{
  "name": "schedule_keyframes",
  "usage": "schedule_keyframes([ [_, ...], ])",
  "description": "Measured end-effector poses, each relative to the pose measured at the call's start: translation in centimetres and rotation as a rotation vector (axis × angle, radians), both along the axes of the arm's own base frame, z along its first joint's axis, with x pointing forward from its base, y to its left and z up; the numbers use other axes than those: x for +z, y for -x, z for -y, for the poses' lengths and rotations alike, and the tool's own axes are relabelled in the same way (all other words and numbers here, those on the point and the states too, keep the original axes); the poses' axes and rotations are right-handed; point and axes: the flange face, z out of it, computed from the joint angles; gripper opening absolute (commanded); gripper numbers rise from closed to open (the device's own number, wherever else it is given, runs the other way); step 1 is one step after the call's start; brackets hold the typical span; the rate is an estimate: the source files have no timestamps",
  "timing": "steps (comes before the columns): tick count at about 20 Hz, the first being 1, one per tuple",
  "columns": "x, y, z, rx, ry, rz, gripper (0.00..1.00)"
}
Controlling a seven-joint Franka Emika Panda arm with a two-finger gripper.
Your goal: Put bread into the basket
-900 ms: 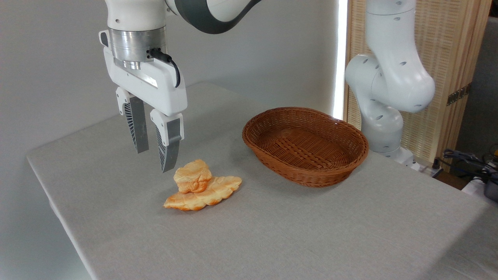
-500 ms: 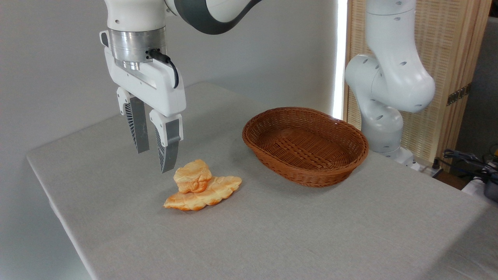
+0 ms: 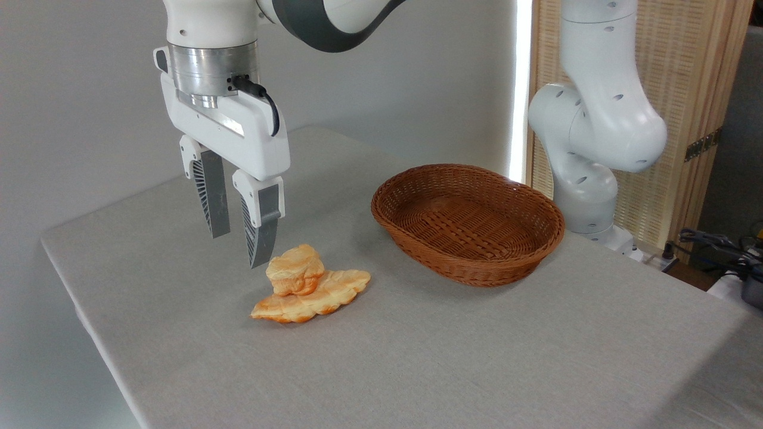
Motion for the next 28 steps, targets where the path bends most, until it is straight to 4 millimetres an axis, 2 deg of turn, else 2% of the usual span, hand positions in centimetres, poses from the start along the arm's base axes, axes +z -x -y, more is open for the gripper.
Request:
schedule_keyframes([
  [8, 0.1, -0.1, -1.4, 0.022, -0.002, 0.002, 1.00],
  [28, 0.1, 0.0, -0.3, 0.008, 0.000, 0.001, 1.00],
])
